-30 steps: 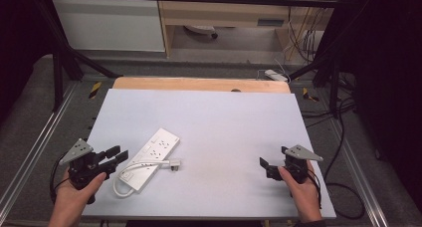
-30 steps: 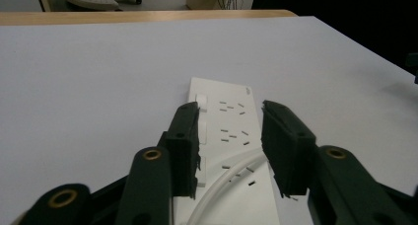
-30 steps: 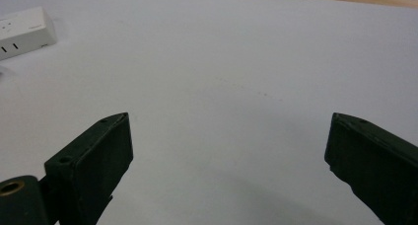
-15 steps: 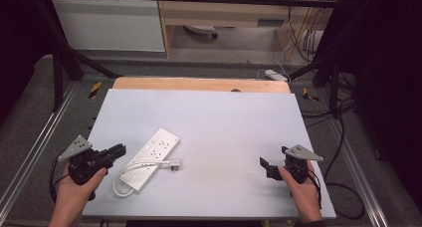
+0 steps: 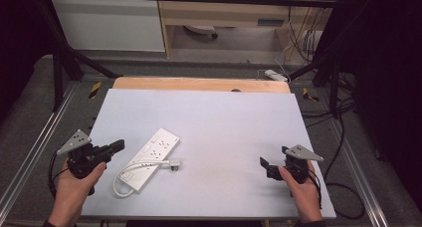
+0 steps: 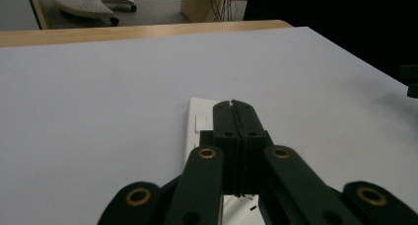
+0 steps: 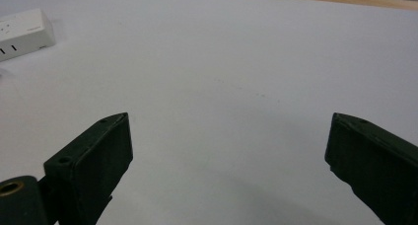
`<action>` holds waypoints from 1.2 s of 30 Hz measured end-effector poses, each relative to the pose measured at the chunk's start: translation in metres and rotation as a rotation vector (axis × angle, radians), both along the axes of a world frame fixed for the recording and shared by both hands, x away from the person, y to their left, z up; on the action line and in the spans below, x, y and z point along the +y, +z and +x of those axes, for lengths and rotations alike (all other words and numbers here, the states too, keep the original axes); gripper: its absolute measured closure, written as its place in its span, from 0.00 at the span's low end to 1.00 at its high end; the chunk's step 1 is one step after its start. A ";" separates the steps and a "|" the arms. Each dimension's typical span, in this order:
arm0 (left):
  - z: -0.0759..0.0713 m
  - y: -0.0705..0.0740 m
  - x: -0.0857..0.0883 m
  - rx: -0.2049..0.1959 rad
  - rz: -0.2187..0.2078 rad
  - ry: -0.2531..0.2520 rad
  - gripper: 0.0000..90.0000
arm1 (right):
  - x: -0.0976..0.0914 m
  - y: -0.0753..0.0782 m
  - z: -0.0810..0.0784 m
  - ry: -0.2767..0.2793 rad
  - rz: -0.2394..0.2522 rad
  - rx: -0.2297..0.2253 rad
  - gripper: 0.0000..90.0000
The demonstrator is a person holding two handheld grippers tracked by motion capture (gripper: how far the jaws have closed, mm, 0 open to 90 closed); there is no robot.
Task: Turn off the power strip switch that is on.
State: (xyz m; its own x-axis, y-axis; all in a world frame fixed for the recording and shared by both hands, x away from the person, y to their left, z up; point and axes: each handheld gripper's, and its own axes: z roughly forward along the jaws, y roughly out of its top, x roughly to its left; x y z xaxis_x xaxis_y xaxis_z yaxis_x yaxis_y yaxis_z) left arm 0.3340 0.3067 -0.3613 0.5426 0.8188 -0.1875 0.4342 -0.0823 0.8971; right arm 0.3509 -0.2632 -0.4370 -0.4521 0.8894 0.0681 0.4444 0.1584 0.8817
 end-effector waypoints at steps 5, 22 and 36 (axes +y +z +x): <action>0.003 0.002 0.000 0.003 0.007 -0.009 1.00 | 0.000 0.000 0.000 0.002 -0.002 0.000 0.05; 0.016 0.001 -0.006 0.025 0.019 -0.029 1.00 | 0.000 0.000 0.000 0.005 0.000 0.003 0.05; 0.030 -0.003 -0.012 0.046 0.039 -0.046 1.00 | 0.000 0.000 0.000 0.005 -0.004 0.002 0.05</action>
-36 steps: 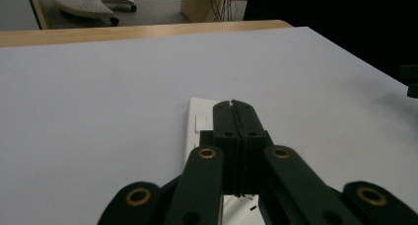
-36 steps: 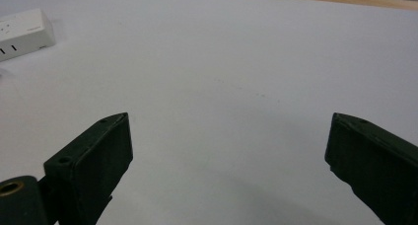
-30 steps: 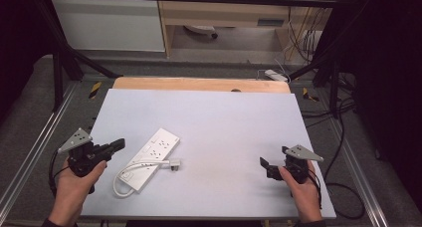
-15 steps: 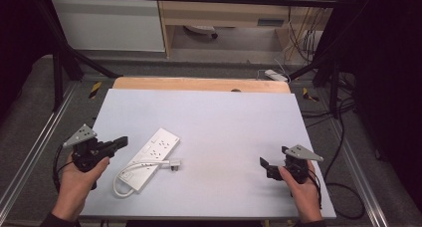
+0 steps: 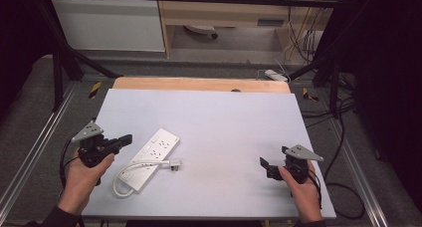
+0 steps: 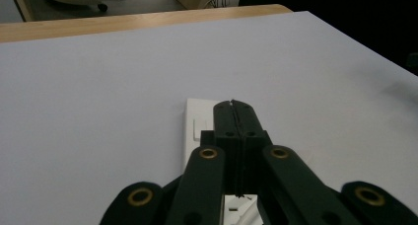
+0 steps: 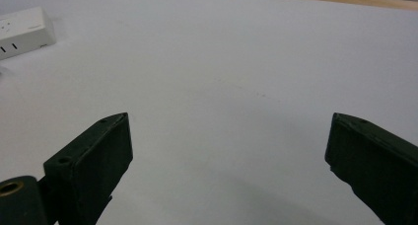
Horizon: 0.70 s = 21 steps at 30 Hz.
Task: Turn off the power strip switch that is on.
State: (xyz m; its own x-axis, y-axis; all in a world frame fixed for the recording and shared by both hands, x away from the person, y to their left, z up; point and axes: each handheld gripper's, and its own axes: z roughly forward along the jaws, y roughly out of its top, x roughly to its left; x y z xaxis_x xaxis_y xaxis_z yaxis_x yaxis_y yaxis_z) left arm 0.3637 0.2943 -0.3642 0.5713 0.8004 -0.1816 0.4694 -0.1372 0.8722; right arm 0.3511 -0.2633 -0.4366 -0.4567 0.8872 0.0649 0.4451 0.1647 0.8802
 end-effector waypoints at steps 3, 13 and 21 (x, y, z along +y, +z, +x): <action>0.003 -0.001 -0.003 0.004 0.003 -0.005 1.00 | 0.000 0.000 0.000 0.000 0.000 0.001 0.05; 0.011 -0.008 -0.009 0.019 0.014 -0.013 1.00 | 0.000 0.000 0.000 0.001 -0.004 -0.001 0.05; 0.019 -0.013 -0.012 0.031 0.019 -0.012 1.00 | 0.000 0.000 0.000 0.002 -0.005 -0.001 0.05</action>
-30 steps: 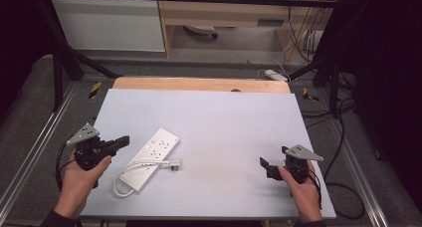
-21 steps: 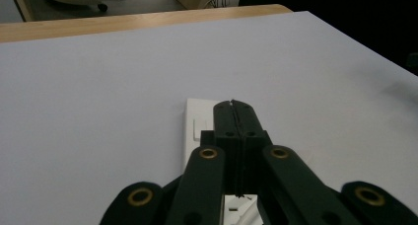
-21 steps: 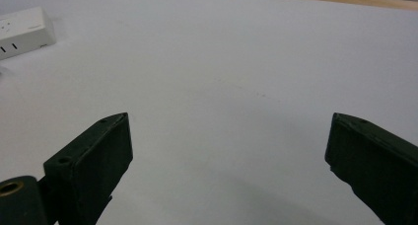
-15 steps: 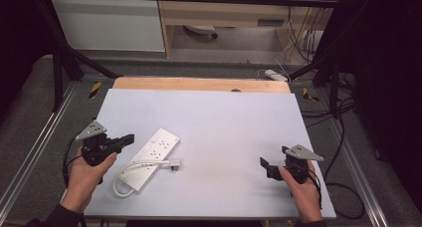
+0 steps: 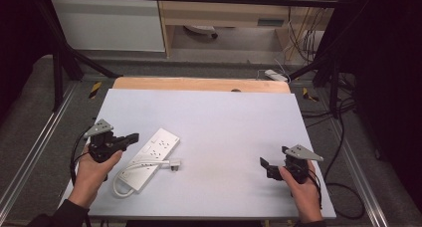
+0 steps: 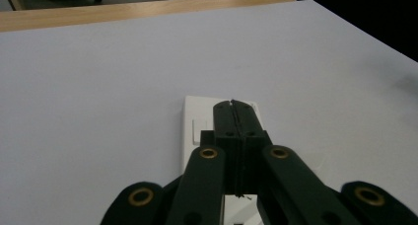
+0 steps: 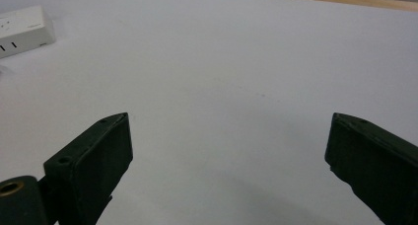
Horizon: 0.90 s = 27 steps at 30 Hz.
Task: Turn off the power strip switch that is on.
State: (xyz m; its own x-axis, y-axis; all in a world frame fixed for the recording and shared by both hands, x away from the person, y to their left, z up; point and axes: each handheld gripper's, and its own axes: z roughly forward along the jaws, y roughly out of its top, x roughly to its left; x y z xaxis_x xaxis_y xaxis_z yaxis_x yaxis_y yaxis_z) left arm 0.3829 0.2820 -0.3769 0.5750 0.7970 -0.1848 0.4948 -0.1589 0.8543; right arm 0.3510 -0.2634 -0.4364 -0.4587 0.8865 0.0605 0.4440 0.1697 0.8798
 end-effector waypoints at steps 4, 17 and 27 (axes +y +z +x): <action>0.003 -0.003 -0.001 0.010 0.008 -0.001 1.00 | 0.000 0.000 0.000 0.000 0.002 0.003 0.05; 0.008 -0.016 -0.001 0.041 0.025 -0.002 1.00 | -0.001 0.000 0.000 0.000 0.005 0.005 0.05; 0.009 -0.026 -0.005 0.067 0.054 -0.014 1.00 | 0.000 0.000 0.001 0.003 0.006 0.013 0.05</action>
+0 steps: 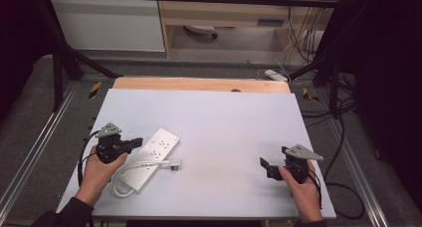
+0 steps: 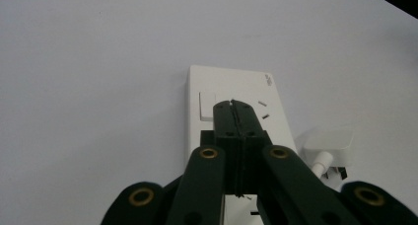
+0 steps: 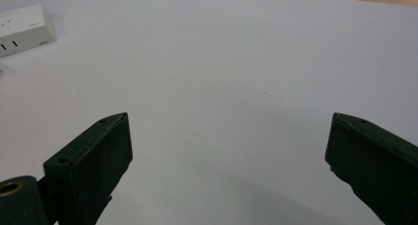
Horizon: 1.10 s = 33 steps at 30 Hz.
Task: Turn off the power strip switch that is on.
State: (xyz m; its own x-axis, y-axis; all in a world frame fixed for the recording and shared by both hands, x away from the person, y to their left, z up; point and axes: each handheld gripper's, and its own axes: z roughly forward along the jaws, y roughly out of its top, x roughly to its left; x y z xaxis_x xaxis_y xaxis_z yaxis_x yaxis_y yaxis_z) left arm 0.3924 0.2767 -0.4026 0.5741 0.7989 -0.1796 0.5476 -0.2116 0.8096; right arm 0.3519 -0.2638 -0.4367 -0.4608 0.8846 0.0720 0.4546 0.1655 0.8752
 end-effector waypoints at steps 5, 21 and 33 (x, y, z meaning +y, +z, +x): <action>0.001 -0.002 -0.002 0.002 0.016 -0.004 1.00 | 0.000 0.000 0.000 0.003 -0.003 0.002 0.05; 0.006 -0.012 -0.004 0.029 0.034 0.005 1.00 | 0.000 0.000 0.001 0.003 -0.004 -0.001 0.05; 0.009 -0.016 -0.007 0.045 0.048 -0.003 1.00 | 0.000 0.000 0.001 0.004 -0.006 0.000 0.05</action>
State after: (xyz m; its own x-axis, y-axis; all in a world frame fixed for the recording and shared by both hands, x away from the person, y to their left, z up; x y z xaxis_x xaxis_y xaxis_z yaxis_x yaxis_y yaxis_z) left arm 0.4015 0.2696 -0.4190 0.5685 0.8056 -0.1670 0.5828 -0.2510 0.7729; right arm 0.3525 -0.2642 -0.4366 -0.4646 0.8830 0.0670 0.4538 0.1724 0.8743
